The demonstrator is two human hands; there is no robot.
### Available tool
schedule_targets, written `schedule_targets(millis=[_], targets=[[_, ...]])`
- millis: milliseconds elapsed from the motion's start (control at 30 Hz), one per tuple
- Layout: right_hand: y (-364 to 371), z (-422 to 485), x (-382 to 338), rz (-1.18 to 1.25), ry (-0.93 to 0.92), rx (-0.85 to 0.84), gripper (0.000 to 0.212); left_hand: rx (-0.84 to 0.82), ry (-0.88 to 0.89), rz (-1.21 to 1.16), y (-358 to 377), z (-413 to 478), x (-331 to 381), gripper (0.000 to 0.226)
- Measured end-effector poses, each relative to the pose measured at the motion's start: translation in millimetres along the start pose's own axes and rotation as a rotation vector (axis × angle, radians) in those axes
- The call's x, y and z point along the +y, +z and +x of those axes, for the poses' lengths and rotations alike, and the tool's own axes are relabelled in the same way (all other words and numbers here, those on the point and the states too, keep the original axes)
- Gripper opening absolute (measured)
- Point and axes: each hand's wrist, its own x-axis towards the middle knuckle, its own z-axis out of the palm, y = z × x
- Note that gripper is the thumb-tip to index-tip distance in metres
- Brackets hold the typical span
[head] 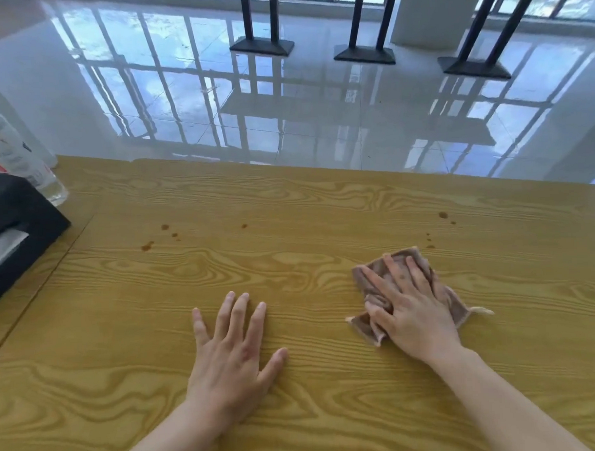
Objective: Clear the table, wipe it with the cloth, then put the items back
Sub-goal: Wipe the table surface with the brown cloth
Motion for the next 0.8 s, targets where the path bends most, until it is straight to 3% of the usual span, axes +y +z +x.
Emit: schedule_targets(millis=[100,233,300,433,500,600,733,800], targets=[[-8.3,40.1,6.4,0.081,0.261,-0.014,0.061,0.005,0.083,-0.02,-7.2,41.1,13.2,0.078],[6.5,-21.4,-12.1,0.052,0.002,0.031,0.062,-0.022,0.184,-0.02,-18.5,114.8,44.1,0.074],[5.9,-41.0,17.6,0.019,-0.008,0.018,0.063,-0.044,0.187,-0.012,-18.0,134.9,53.9,0.072],[-7.1,4.1,84.7,0.054,0.392,0.011,0.061,-0.019,0.158,0.019,-15.5,136.0,59.9,0.073],[-8.8,40.0,85.8,0.098,0.466,-0.002,0.062,-0.018,0.157,0.02,-16.0,135.3,60.3,0.073],[-12.6,67.7,54.9,0.106,0.344,0.01,0.063,-0.018,0.148,0.029,-16.5,135.2,61.2,0.072],[-8.4,14.5,33.1,0.068,-0.135,0.001,0.064,0.006,0.145,0.037,-14.5,134.9,59.8,0.071],[-9.6,-0.9,58.0,0.042,-0.165,-0.024,0.063,0.009,0.126,0.026,-14.6,134.8,59.9,0.071]])
